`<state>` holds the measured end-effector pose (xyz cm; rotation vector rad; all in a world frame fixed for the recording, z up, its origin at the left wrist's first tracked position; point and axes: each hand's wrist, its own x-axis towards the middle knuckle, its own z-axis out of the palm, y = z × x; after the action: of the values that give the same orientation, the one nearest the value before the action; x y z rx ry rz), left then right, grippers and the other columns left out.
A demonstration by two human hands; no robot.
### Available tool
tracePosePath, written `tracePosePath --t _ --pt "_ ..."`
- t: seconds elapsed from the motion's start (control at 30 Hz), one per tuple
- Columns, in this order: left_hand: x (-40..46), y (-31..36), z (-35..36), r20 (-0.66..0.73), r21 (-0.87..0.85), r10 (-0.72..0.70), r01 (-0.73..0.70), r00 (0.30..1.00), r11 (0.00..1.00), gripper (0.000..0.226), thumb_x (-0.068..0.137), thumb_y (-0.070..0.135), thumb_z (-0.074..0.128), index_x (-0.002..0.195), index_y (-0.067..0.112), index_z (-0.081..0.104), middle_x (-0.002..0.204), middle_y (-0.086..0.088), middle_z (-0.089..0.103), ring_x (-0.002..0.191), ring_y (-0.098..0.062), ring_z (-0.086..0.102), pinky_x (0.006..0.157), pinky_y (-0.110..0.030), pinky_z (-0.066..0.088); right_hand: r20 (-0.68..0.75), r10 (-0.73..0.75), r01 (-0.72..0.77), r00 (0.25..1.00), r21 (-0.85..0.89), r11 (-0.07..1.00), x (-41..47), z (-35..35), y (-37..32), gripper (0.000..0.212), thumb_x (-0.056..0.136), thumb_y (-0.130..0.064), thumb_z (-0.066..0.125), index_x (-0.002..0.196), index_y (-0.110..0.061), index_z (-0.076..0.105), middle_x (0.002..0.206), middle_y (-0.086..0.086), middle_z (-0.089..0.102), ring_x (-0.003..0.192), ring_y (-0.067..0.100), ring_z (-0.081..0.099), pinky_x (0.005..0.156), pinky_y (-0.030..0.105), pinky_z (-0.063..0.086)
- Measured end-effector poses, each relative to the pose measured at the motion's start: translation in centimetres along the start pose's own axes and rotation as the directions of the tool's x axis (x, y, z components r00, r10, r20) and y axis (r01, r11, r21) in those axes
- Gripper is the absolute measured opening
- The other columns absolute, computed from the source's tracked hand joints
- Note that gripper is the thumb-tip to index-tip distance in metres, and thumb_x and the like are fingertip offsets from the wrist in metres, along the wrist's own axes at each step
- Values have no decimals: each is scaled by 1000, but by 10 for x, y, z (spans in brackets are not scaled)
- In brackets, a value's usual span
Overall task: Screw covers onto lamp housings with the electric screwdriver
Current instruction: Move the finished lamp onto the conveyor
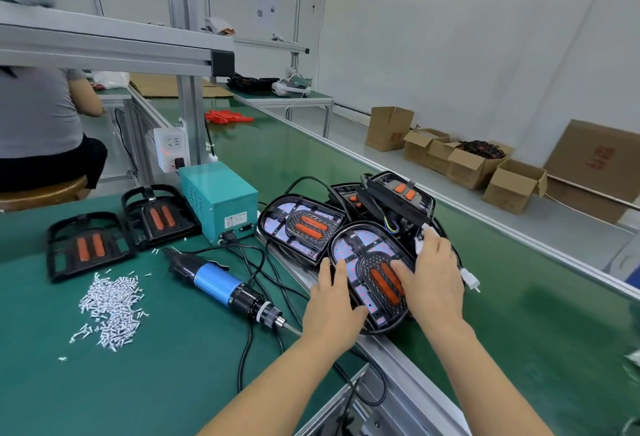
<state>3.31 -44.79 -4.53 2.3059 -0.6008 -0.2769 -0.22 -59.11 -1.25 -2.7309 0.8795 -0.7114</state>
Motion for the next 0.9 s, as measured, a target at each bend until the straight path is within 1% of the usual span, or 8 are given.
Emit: tracePosePath --t 0.07,0.13,0.3,0.4,0.5,0.7,0.8,0.9 --pt "1 -3 0 0 60 9 -9 1000 998 81 92 34 56 152 25 2 159 2 -12 143 -25 17 110 -38 31 -99 -118 113 988 -60 992 -4 1 -3 71 88 -23 71 146 -3 35 146 15 42 131 34 43 106 43 34" --pt "3 -5 -2 -10 127 12 -11 1000 992 79 93 37 54 152 24 4 160 0 -11 144 -26 14 113 -40 25 -135 -237 217 962 -149 965 -6 7 -4 61 88 -16 70 141 0 45 145 16 47 135 35 43 113 50 28" --pt "1 -7 -4 3 248 10 -11 1000 969 72 95 43 47 152 27 6 160 -1 -8 146 -25 2 117 -45 9 88 -231 246 969 -263 933 -11 17 -1 42 104 -25 35 144 -13 43 154 2 39 146 21 25 119 49 1" --pt "0 -5 -10 6 272 54 -54 998 961 66 96 40 43 152 25 10 160 0 -3 146 -22 4 117 -44 8 35 -216 219 976 -232 948 -17 15 -4 41 103 -22 38 142 -10 48 152 5 43 145 24 30 118 50 0" --pt "-1 -5 -20 -32 284 97 -84 995 955 59 99 33 38 151 21 12 160 2 2 145 -19 6 118 -42 8 -33 -288 279 957 -164 946 -24 12 -20 38 99 -18 51 135 -6 55 145 10 51 140 28 40 117 56 12" --pt "-14 -19 -51 -131 322 102 -55 986 945 63 96 9 33 152 17 6 160 3 1 146 -13 2 118 -36 0 58 -398 400 916 -38 916 -46 11 -68 46 104 -29 41 147 -12 42 155 5 38 146 23 29 119 55 7" --pt "-27 -34 -69 -166 340 76 -15 983 940 67 93 5 33 153 19 5 160 5 -2 146 -12 1 118 -36 -1 178 -405 416 897 -29 909 -51 17 -88 53 106 -41 20 156 -22 19 164 -2 15 151 15 8 118 50 -7" --pt "-42 -54 -85 -203 362 54 23 978 932 69 94 8 36 152 21 2 160 7 -5 146 -12 -1 118 -36 -1 212 -423 432 881 5 902 -62 23 -104 53 106 -43 17 156 -24 16 164 -5 13 151 13 6 119 49 -6"
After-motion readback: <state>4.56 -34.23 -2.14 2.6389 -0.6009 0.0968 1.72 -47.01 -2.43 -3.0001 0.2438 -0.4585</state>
